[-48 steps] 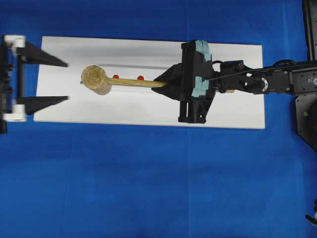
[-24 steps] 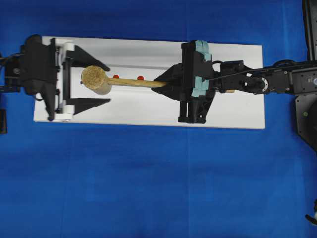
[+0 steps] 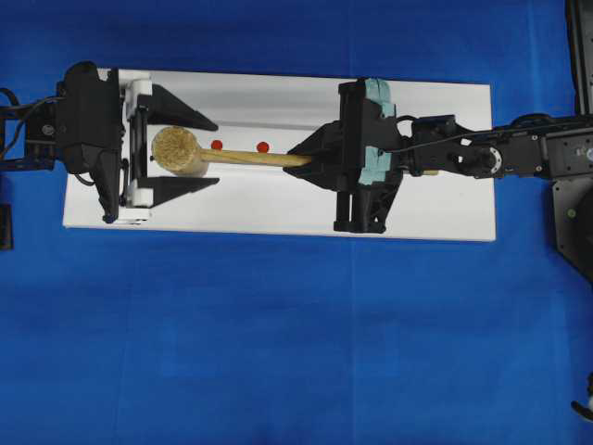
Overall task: Hit the mark with a hammer.
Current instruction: 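Bring the left gripper in and grasp the mallet head, then hold the mallet with both grippers and rotate it back to horizontal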
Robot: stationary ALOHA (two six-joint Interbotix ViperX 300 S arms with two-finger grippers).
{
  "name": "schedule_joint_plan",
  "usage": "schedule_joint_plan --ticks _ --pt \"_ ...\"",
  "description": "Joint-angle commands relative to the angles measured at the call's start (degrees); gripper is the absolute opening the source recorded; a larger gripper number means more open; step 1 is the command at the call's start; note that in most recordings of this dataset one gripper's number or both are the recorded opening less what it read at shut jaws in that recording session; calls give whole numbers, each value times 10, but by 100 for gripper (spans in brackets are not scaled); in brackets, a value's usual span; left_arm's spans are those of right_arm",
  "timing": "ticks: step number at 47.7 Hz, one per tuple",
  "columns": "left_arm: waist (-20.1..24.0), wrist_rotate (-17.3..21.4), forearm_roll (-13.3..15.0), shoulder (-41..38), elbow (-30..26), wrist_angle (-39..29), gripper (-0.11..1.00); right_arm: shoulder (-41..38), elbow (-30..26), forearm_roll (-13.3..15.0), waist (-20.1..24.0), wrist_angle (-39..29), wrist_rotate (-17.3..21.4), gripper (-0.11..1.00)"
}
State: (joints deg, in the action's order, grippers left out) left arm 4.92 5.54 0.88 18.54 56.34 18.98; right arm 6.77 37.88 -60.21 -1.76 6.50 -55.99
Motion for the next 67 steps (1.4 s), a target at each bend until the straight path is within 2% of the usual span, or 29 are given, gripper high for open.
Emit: schedule_joint_plan --ticks 1,4,37,42,50,54,60,67 --pt "2 4 -1 4 -12 10 60 8 -20 2 3 3 0 2" --pt "0 11 -2 3 -11 12 43 8 -20 2 4 2 0 2" --pt "-1 6 -2 4 -8 7 45 8 -19 1 4 -18 8 3" --pt "0 5 -2 5 -8 -1 45 8 -20 -2 4 -16 9 22" --pt "0 -1 2 7 -8 -13 45 8 -19 -3 5 -1 6 75" --pt "-1 -16 2 7 -8 -17 45 10 -20 -3 6 2 4 93" --pt "-1 -73 2 11 -11 -28 45 16 -19 -1 5 2 2 89" --pt "-11 -173 2 22 -13 -46 45 22 -16 10 6 11 -2 90"
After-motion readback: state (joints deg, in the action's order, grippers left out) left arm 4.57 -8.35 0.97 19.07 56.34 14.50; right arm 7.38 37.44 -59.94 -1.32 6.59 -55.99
